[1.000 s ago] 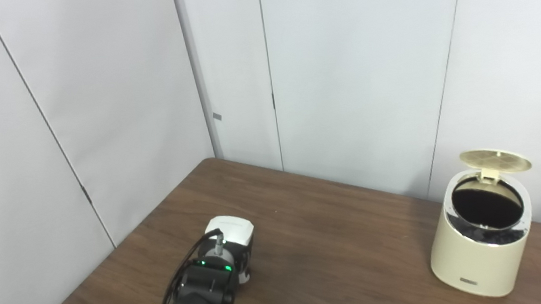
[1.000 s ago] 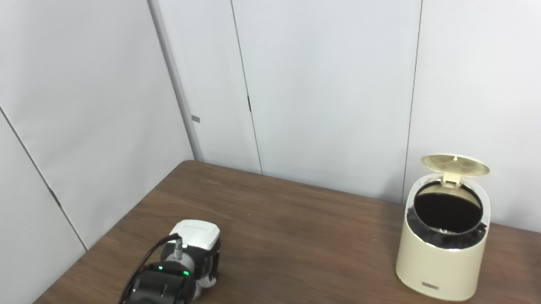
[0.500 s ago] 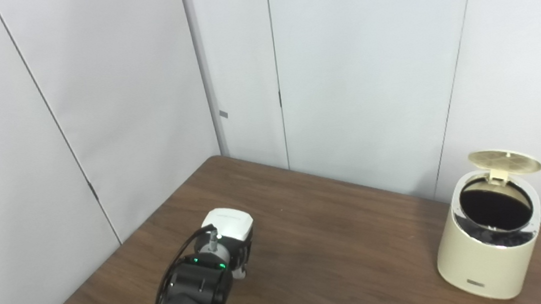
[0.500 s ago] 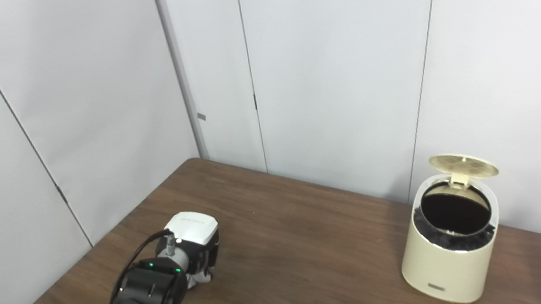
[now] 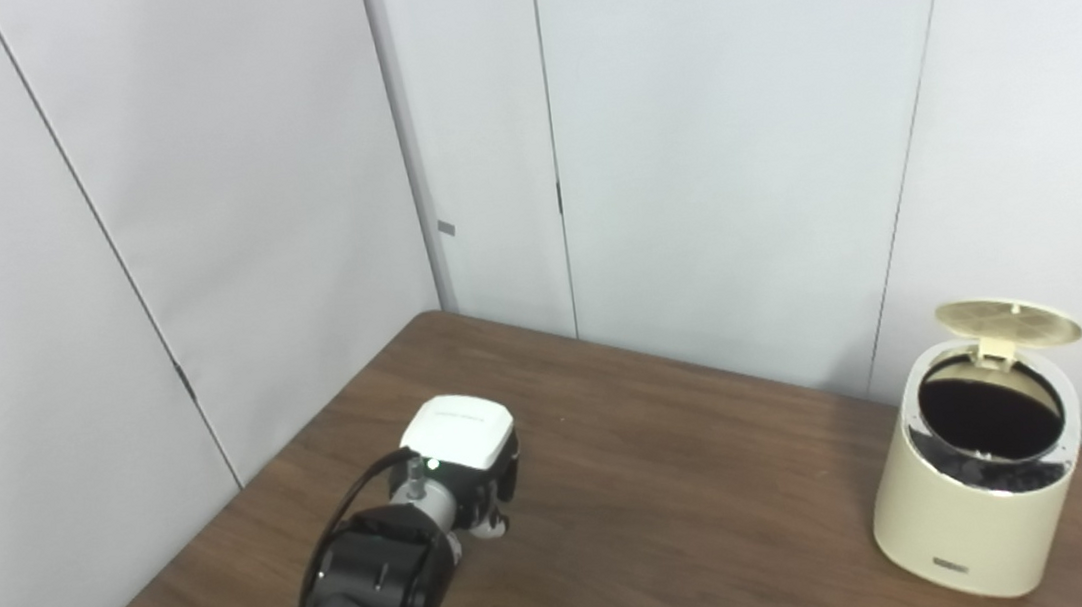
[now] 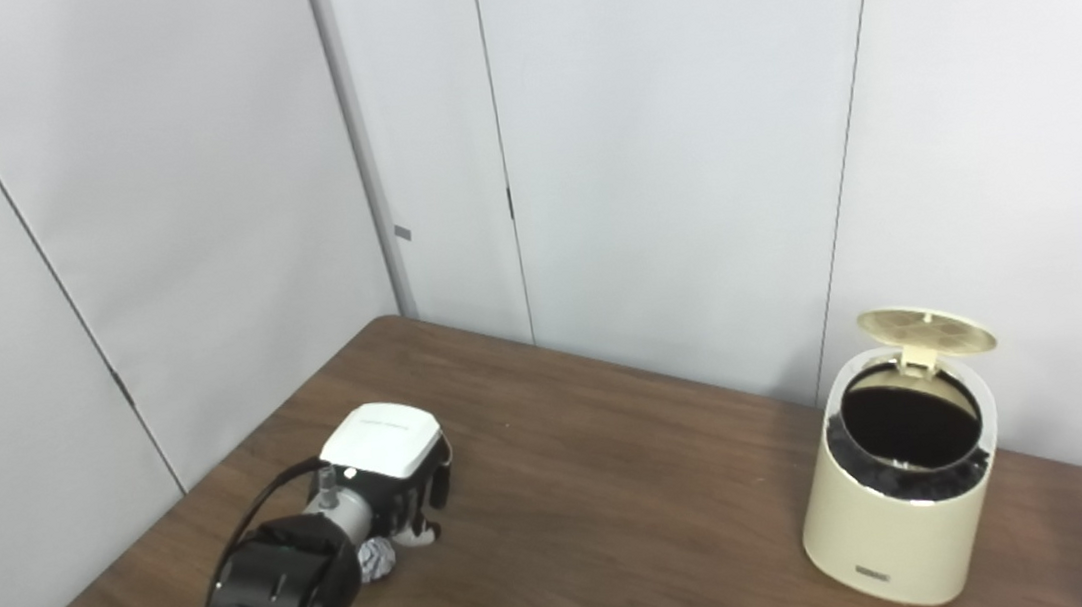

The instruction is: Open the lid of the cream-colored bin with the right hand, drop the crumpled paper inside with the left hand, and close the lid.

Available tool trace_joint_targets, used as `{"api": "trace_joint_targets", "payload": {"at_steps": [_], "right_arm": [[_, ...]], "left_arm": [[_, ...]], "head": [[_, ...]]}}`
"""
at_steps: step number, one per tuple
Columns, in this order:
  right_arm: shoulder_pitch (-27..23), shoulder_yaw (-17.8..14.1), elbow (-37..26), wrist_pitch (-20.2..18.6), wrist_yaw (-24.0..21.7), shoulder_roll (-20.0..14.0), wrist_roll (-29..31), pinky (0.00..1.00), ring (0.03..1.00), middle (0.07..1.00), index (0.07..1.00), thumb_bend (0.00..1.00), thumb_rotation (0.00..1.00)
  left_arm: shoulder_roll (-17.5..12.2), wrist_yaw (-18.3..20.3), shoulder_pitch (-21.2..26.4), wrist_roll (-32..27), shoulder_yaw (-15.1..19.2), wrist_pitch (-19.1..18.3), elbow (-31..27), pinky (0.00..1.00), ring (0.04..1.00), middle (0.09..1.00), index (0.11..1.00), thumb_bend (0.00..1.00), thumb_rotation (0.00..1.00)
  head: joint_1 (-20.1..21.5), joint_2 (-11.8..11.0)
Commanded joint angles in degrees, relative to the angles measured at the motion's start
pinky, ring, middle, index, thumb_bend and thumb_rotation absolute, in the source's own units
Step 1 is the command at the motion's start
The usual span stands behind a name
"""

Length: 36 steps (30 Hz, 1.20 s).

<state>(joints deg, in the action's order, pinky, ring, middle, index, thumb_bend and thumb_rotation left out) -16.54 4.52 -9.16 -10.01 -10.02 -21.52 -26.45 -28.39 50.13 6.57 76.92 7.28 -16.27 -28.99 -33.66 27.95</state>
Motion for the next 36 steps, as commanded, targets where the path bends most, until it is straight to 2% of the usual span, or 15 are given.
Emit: {"api": "trace_joint_targets", "payload": {"at_steps": [1,2,3,5,10,15,19,20,23,26,32,36], "right_arm": [[-2.13,-0.33,-0.93,2.07,0.91,-0.60,0.17,0.62,0.858,1.000,1.000,0.85,0.76],[-2.15,-0.35,-0.71,2.36,1.00,-0.60,0.30,0.62,0.859,1.000,1.000,0.85,0.77],[-2.15,-0.35,-0.50,2.64,1.08,-0.61,0.40,0.63,0.865,1.000,0.998,0.85,0.77],[-2.16,-0.38,-0.44,2.71,1.03,-0.57,0.52,0.65,0.878,1.000,0.997,0.85,0.77],[-2.38,-0.26,-0.18,3.61,1.22,-0.69,0.21,0.64,0.883,1.000,0.997,0.82,0.76],[-2.58,-0.37,0.31,4.31,1.38,-0.63,0.32,0.63,0.882,1.000,0.992,0.82,0.77],[-2.58,-0.24,0.24,3.80,1.31,-0.57,-0.29,0.62,0.884,1.000,0.996,0.82,0.77],[-2.55,-0.22,0.21,3.82,1.32,-0.58,-0.38,0.62,0.883,1.000,0.996,0.82,0.77],[-2.52,-0.17,0.27,4.09,1.28,-0.66,-0.46,0.62,0.887,1.000,0.996,0.81,0.77],[-2.52,-0.23,0.32,4.10,1.00,-0.73,-0.07,0.64,0.898,1.000,0.993,0.82,0.77],[-2.64,0.06,-0.16,3.89,0.80,-1.00,-0.71,0.67,0.909,1.000,0.992,0.80,0.77],[-2.70,0.21,-0.35,3.85,0.79,-1.17,-1.27,0.67,0.923,1.000,0.993,0.80,0.78]], "left_arm": [[-2.35,4.06,1.65,1.59,1.09,0.17,-3.99,0.69,0.645,0.554,0.499,0.52,0.03],[-2.92,6.71,1.88,2.42,1.15,0.79,-4.99,0.73,0.699,0.622,0.623,0.71,0.07],[-3.37,9.23,2.15,3.11,1.33,1.26,-5.85,0.75,0.736,0.672,0.689,0.79,0.10],[-3.84,12.61,2.53,3.63,1.99,2.03,-7.06,0.80,0.797,0.754,0.780,0.87,0.14],[-5.20,17.98,2.82,3.87,3.84,4.30,-9.31,0.83,0.842,0.829,0.834,0.91,0.16],[-6.12,18.52,2.10,2.49,5.66,5.86,-9.87,0.84,0.844,0.827,0.838,0.94,0.16],[-5.78,16.22,1.36,1.75,6.95,6.86,-9.52,0.85,0.834,0.816,0.830,0.93,0.13],[-5.69,15.43,1.19,2.04,7.07,7.18,-9.36,0.82,0.815,0.810,0.824,0.92,0.13],[-5.91,12.04,0.34,2.42,7.40,8.28,-8.74,0.78,0.782,0.793,0.812,0.92,0.13],[-6.04,8.99,-0.66,1.41,8.22,8.81,-7.51,0.80,0.777,0.784,0.802,0.90,0.13],[-6.11,0.64,-2.97,-1.03,9.31,9.59,-4.12,0.72,0.718,0.726,0.732,0.89,0.07],[-6.25,-2.43,-4.15,-2.23,9.47,9.62,-2.47,0.74,0.724,0.705,0.700,0.87,0.04]], "head": [[-0.14,0.02],[-0.26,0.07],[-0.26,0.07],[-0.35,0.17],[-0.81,0.26],[-0.86,0.29],[-0.91,0.34],[-0.91,0.34],[-0.91,0.34],[-1.02,0.47],[-1.00,0.70],[-0.97,0.89]]}}
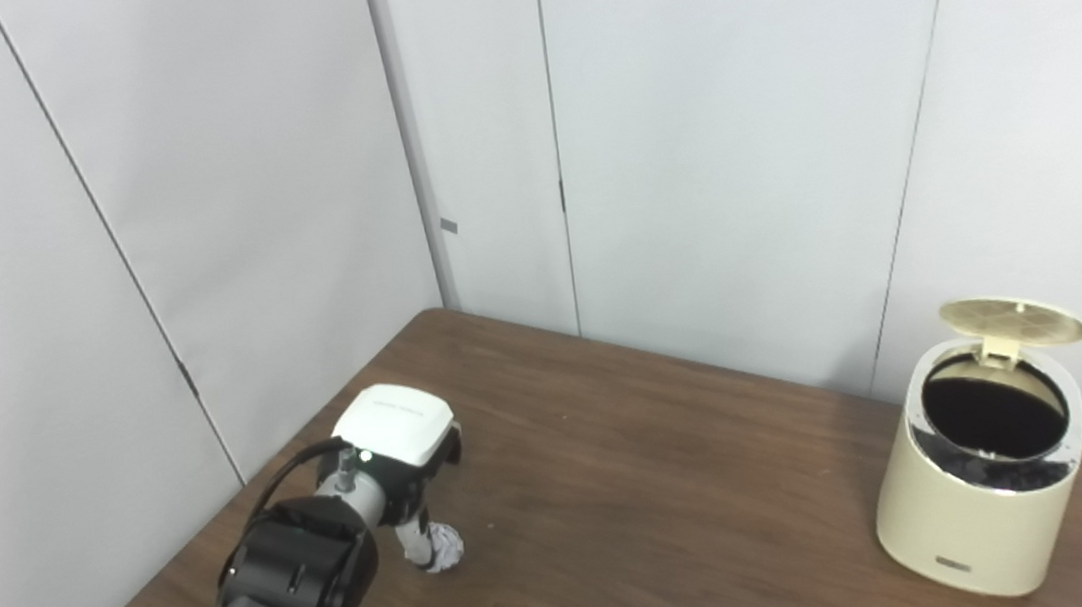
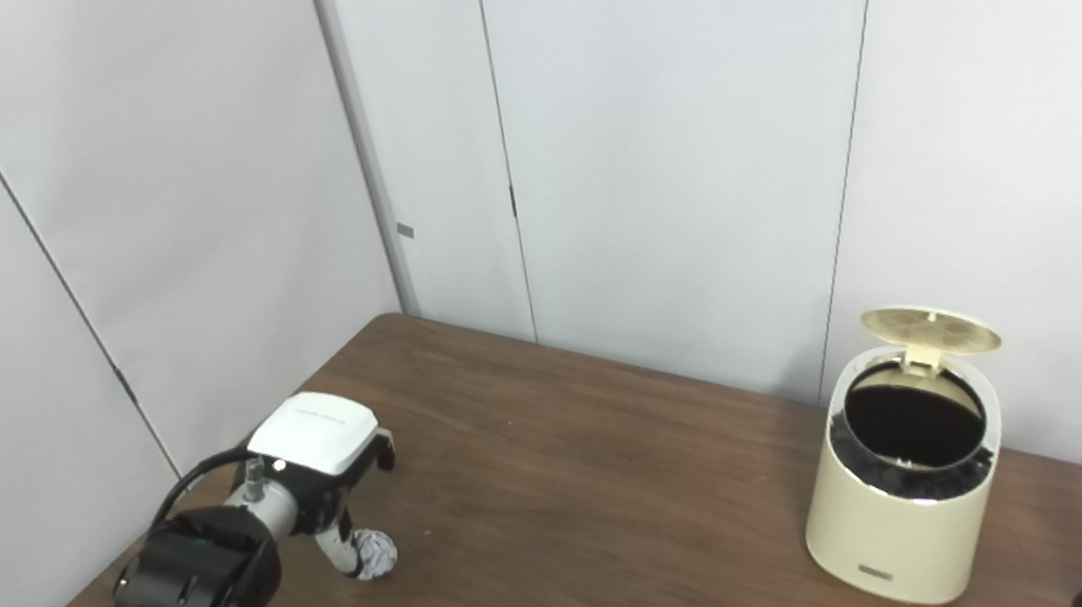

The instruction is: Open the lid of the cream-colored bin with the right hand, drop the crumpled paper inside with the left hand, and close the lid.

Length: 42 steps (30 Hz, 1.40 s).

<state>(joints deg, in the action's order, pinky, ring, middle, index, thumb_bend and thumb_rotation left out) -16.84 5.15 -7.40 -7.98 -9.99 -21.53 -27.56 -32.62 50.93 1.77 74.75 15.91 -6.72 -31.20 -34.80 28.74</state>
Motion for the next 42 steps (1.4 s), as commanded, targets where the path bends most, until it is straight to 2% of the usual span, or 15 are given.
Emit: {"api": "trace_joint_targets", "payload": {"at_steps": [1,5,9,14,21,26,35,36,37,38,40,42], "right_arm": [[-2.40,-0.46,-2.15,1.81,0.73,-1.12,-0.09,0.67,0.926,1.000,0.993,0.79,0.77],[-2.44,-0.68,-2.15,1.67,0.47,-1.11,0.45,0.67,0.923,1.000,0.987,0.80,0.77],[-2.41,-0.63,-2.84,1.04,0.08,-1.23,0.12,0.68,0.937,1.000,0.988,0.79,0.76],[-2.42,-0.61,-3.10,0.99,-0.18,-1.29,-0.12,0.67,0.936,1.000,0.993,0.79,0.78],[-2.25,-0.83,-3.28,1.07,-0.23,-1.20,0.28,0.65,0.920,1.000,0.993,0.79,0.77],[-2.12,-0.88,-3.50,0.47,-0.43,-1.15,0.22,0.66,0.918,1.000,0.993,0.80,0.77],[-1.88,-1.03,-4.20,-0.07,-0.66,-1.17,0.25,0.64,0.894,1.000,0.995,0.81,0.78],[-1.85,-1.06,-4.46,-0.42,-0.82,-1.17,0.20,0.64,0.889,1.000,0.996,0.82,0.79],[-1.81,-1.09,-4.73,-0.72,-0.97,-1.18,0.18,0.64,0.889,1.000,0.996,0.82,0.79],[-1.79,-1.10,-4.92,-0.95,-1.08,-1.19,0.12,0.64,0.889,1.000,0.996,0.82,0.79],[-1.75,-1.17,-4.81,-0.83,-1.03,-1.23,0.25,0.65,0.891,1.000,0.995,0.83,0.79],[-1.70,-1.22,-4.51,-0.54,-0.91,-1.27,0.36,0.65,0.895,1.000,0.998,0.83,0.80]], "left_arm": [[-2.13,-3.77,0.33,0.10,0.63,0.16,0.45,0.74,0.722,0.699,0.696,0.87,0.04],[-2.55,-6.51,-0.77,-0.12,0.15,0.21,3.58,0.68,0.695,0.678,0.690,0.86,0.04],[-2.23,-7.36,-1.22,0.61,-0.61,0.00,4.35,0.63,0.642,0.642,0.680,0.86,0.06],[-1.88,-8.00,-1.60,1.00,-1.28,-0.74,5.12,0.69,0.699,0.644,0.682,0.86,0.07],[-1.80,-8.74,-2.10,1.04,-2.31,-1.34,6.82,0.64,0.662,0.618,0.681,0.84,0.08],[-1.86,-9.20,-2.22,-0.87,-2.62,-2.12,7.79,0.66,0.685,0.639,0.681,0.84,0.08],[-2.09,-11.35,-2.58,-3.45,-3.46,-3.15,10.58,0.65,0.668,0.605,0.661,0.83,0.04],[-2.15,-12.38,-2.67,-3.62,-3.78,-2.97,11.27,0.63,0.639,0.532,0.584,0.68,0.02],[-2.20,-13.87,-2.82,-3.98,-4.06,-2.67,12.03,0.63,0.634,0.517,0.570,0.65,0.01],[-2.18,-15.26,-2.95,-4.31,-4.36,-2.42,12.47,0.58,0.576,0.501,0.531,0.59,0.01],[-2.47,-17.04,-3.06,-5.00,-4.93,-2.26,13.53,0.47,0.458,0.482,0.499,0.54,0.00],[-2.77,-17.35,-3.09,-5.51,-5.46,-2.51,13.44,0.41,0.393,0.476,0.490,0.53,0.00]], "head": [[0.18,0.10],[0.19,0.42],[0.17,0.53],[0.26,0.70],[0.28,1.04],[0.37,1.17],[0.58,1.45],[0.58,1.45],[0.61,1.44],[0.61,1.44],[0.61,1.44],[0.61,1.44]]}}
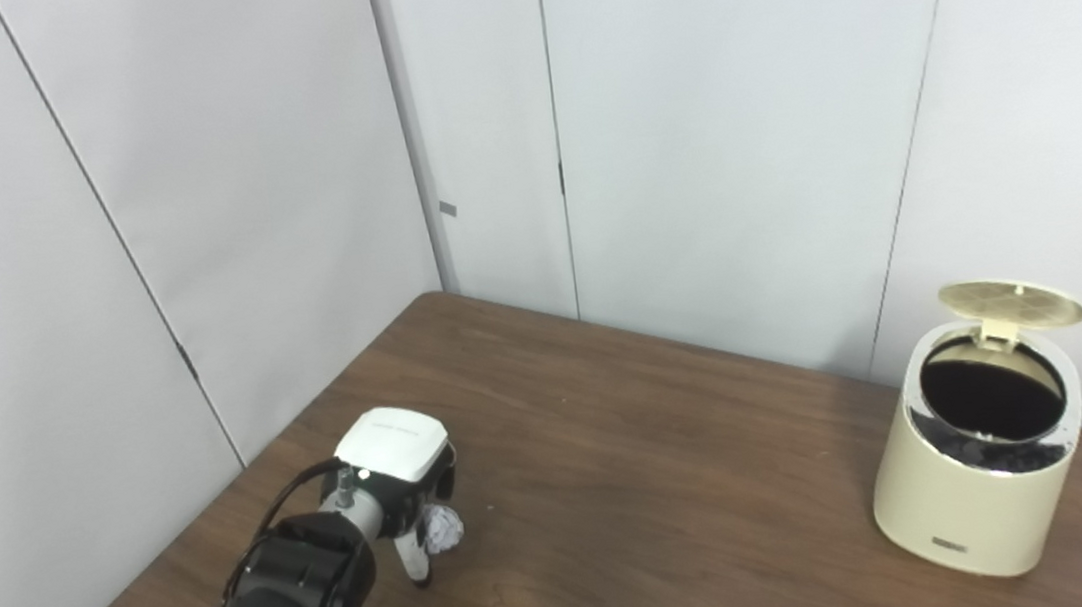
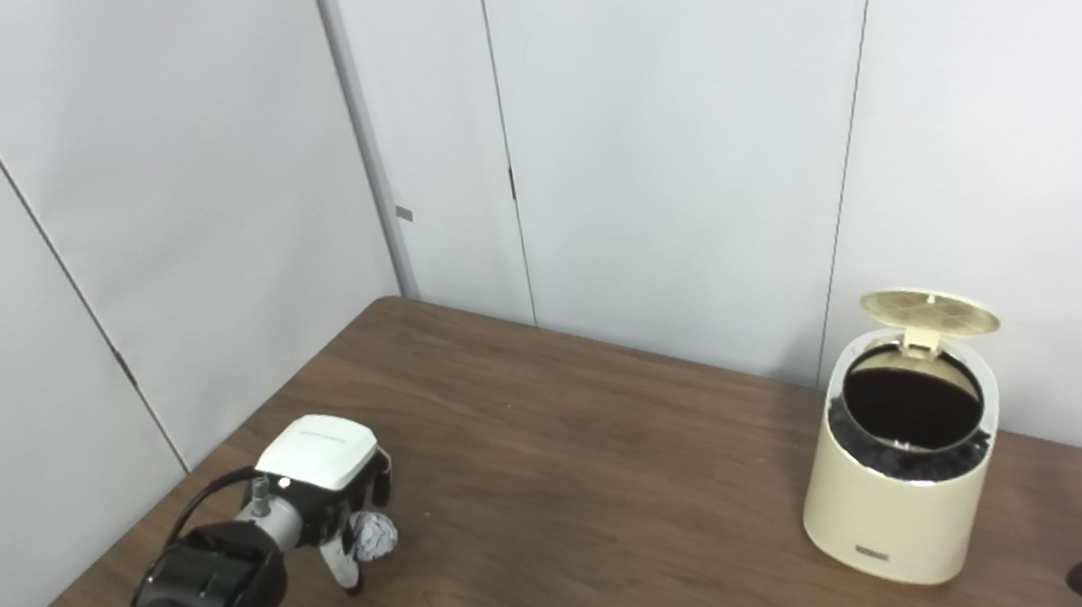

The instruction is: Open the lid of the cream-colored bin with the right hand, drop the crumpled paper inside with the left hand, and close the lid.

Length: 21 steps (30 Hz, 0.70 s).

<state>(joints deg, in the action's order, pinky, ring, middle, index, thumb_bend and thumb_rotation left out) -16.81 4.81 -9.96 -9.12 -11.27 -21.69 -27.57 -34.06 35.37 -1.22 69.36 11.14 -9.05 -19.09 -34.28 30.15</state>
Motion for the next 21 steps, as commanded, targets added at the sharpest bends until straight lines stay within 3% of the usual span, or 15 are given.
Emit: {"api": "trace_joint_targets", "payload": {"at_steps": [1,6,14,18,21], "right_arm": [[-1.70,-0.91,-1.81,0.76,0.44,-1.09,0.47,0.64,0.894,1.000,0.998,0.83,0.81],[-1.66,-0.77,-1.65,1.14,0.65,-1.06,0.34,0.64,0.891,1.000,0.997,0.82,0.80],[-1.51,-0.90,-1.68,1.46,0.73,-0.99,0.63,0.63,0.887,1.000,0.991,0.81,0.79],[-1.52,-0.93,-1.44,1.80,0.80,-1.17,0.78,0.63,0.888,1.000,0.988,0.81,0.79],[-1.53,-0.82,-1.59,1.60,0.76,-1.26,0.42,0.62,0.886,1.000,0.990,0.81,0.79]], "left_arm": [[-1.43,-1.74,-0.08,-0.24,-0.91,-0.33,1.10,0.39,0.373,0.475,0.489,0.53,0.00],[-1.99,-2.25,0.06,0.30,-1.68,-1.50,1.65,0.34,0.340,0.474,0.488,0.53,0.00],[-2.54,-3.42,-0.07,-0.12,-2.30,-2.43,2.28,0.42,0.382,0.474,0.487,0.53,0.00],[-2.53,-3.48,-0.20,0.31,-2.55,-2.97,1.53,0.34,0.328,0.473,0.487,0.53,0.00],[-2.72,-3.91,-0.12,0.57,-2.41,-3.32,0.42,0.34,0.340,0.473,0.487,0.53,0.00]], "head": [[0.09,0.03],[0.09,0.03],[0.05,0.18],[0.04,0.22],[-0.07,0.16]]}}
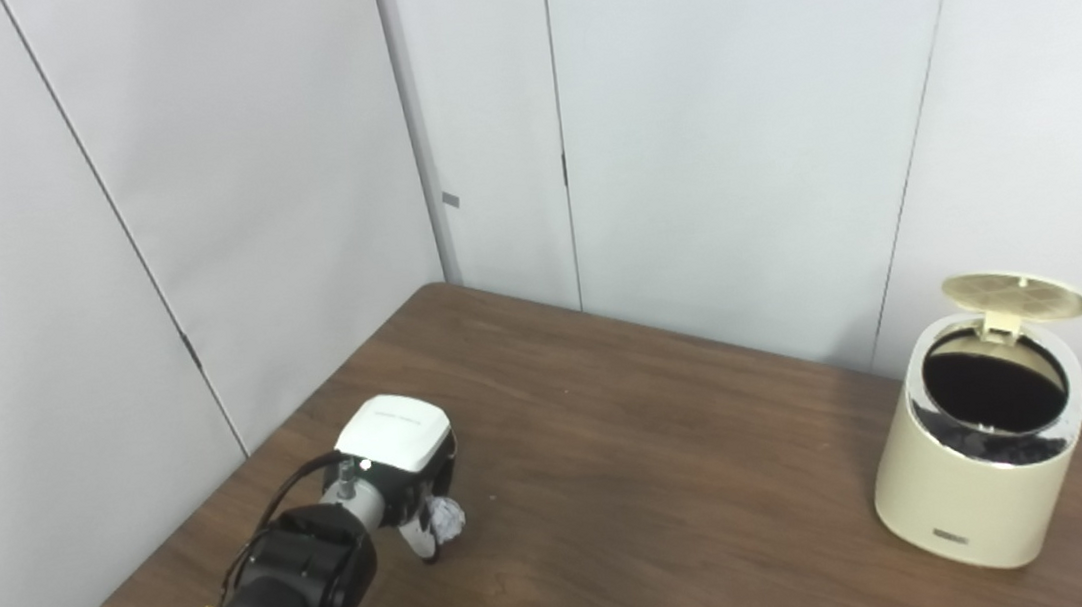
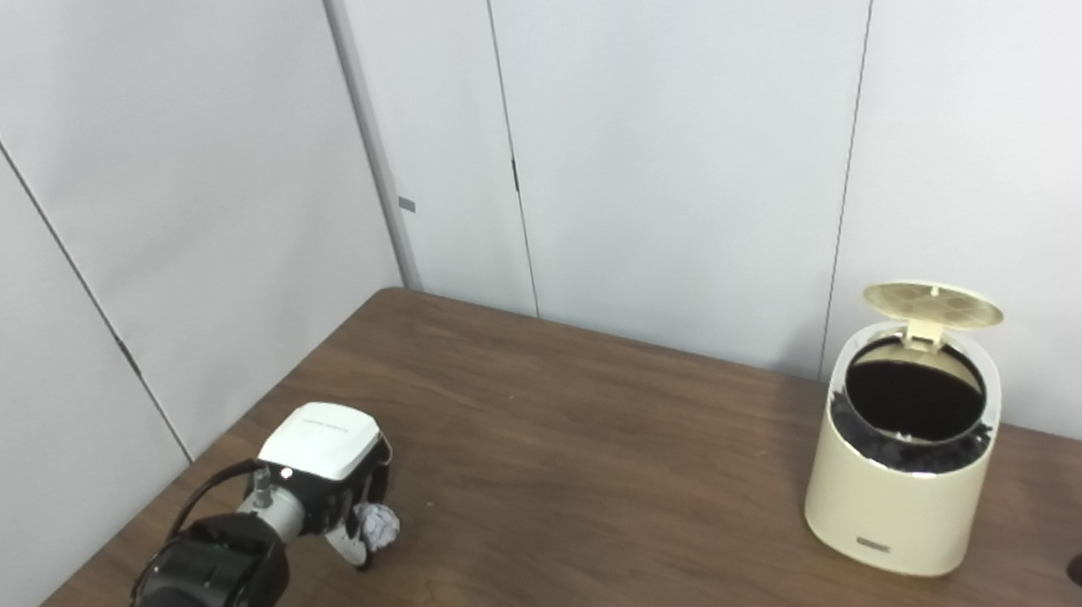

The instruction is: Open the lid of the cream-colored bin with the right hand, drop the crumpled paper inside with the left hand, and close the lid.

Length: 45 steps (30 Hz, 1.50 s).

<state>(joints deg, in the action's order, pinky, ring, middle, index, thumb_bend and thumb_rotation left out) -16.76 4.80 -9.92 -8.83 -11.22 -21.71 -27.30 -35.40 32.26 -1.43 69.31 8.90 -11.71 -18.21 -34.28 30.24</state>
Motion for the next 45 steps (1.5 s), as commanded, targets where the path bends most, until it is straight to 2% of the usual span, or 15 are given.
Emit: {"api": "trace_joint_targets", "payload": {"at_steps": [1,4,6,9,12,15,18,19,24,32,37,40,42,43,45], "right_arm": [[-1.60,-0.79,-1.70,1.28,0.70,-1.23,0.09,0.62,0.885,1.000,0.990,0.81,0.80],[-1.69,-0.76,-1.88,0.87,0.55,-1.19,-0.05,0.62,0.891,1.000,0.990,0.80,0.79],[-1.82,-0.74,-1.87,0.67,0.50,-1.17,-0.15,0.62,0.895,1.000,0.993,0.81,0.80],[-2.01,-0.80,-1.49,0.90,0.58,-1.13,0.01,0.62,0.891,1.000,0.994,0.82,0.80],[-2.10,-0.77,-1.12,1.17,0.76,-1.07,0.02,0.62,0.896,1.000,0.994,0.79,0.79],[-2.11,-0.68,-1.23,1.02,0.75,-1.02,-0.20,0.63,0.910,1.000,0.992,0.78,0.79],[-2.09,-0.74,-1.06,1.15,0.82,-1.07,-0.15,0.64,0.919,1.000,0.990,0.78,0.77],[-2.08,-0.78,-1.06,1.09,0.78,-1.10,-0.11,0.64,0.914,1.000,0.990,0.78,0.77],[-2.11,-0.57,-0.12,1.58,1.13,-1.20,-0.65,0.65,0.911,1.000,0.993,0.78,0.78],[-1.98,-0.14,1.53,1.84,2.10,0.01,-0.87,0.68,0.909,1.000,0.977,0.75,0.70],[-1.97,0.08,1.98,1.00,2.39,1.15,-0.84,0.67,0.877,0.967,0.943,0.75,0.59],[-2.01,-0.18,1.66,0.07,1.88,1.82,0.10,0.64,0.866,0.966,0.932,0.75,0.53],[-2.03,-0.32,1.63,0.38,1.94,2.06,0.48,0.67,0.872,0.960,0.918,0.76,0.49],[-2.03,-0.35,1.68,0.84,2.13,2.11,0.57,0.69,0.871,0.953,0.911,0.76,0.47],[-2.13,-0.39,1.82,1.38,2.47,2.32,0.74,0.70,0.866,0.941,0.896,0.76,0.43]], "left_arm": [[-1.35,-1.67,0.10,0.81,0.00,-0.70,-0.68,0.39,0.383,0.475,0.487,0.53,0.00],[-1.05,-4.50,0.10,1.45,0.75,-0.94,-1.94,0.44,0.412,0.475,0.486,0.53,0.00],[-0.96,-5.72,0.14,1.93,1.39,-1.29,-3.34,0.51,0.470,0.478,0.486,0.53,0.00],[-0.17,-8.41,0.42,1.87,2.54,-1.68,-5.41,0.47,0.429,0.475,0.486,0.53,0.00],[1.62,-13.62,0.76,1.46,3.68,-1.34,-7.09,0.53,0.465,0.474,0.485,0.53,0.00],[3.08,-18.98,1.00,2.19,4.07,-0.54,-8.30,0.54,0.475,0.474,0.485,0.53,0.00],[4.19,-25.09,1.36,1.68,4.22,0.78,-8.50,0.45,0.443,0.471,0.485,0.53,0.00],[4.54,-26.72,1.53,1.13,4.21,1.22,-8.56,0.45,0.452,0.471,0.485,0.53,0.00],[7.09,-32.60,3.41,-0.33,3.31,3.01,-9.38,0.51,0.479,0.473,0.484,0.53,0.00],[10.73,-38.31,6.89,-1.90,0.60,6.56,-8.55,0.44,0.435,0.472,0.483,0.53,0.00],[13.53,-41.28,9.15,-4.65,-1.18,8.37,-7.22,0.42,0.427,0.473,0.483,0.53,0.00],[14.85,-41.88,10.56,-6.44,-1.91,9.12,-6.41,0.39,0.409,0.473,0.483,0.53,0.00],[15.37,-42.43,11.43,-7.82,-2.49,10.01,-5.75,0.38,0.406,0.473,0.482,0.53,0.00],[15.65,-42.72,11.82,-8.68,-2.76,10.48,-5.47,0.38,0.409,0.473,0.482,0.53,0.00],[16.53,-42.79,12.76,-10.03,-3.52,10.98,-4.97,0.40,0.419,0.423,0.513,0.52,0.00]], "head": [[-0.07,0.07],[-0.10,0.00],[-0.03,0.01],[0.08,-0.03],[0.22,-0.12],[0.41,-0.21],[0.41,-0.21],[0.41,-0.21],[3.24,-0.88],[9.48,-2.44],[13.42,-3.09],[16.47,-3.59],[19.50,-3.94],[19.50,-3.94],[21.91,-4.24]]}}
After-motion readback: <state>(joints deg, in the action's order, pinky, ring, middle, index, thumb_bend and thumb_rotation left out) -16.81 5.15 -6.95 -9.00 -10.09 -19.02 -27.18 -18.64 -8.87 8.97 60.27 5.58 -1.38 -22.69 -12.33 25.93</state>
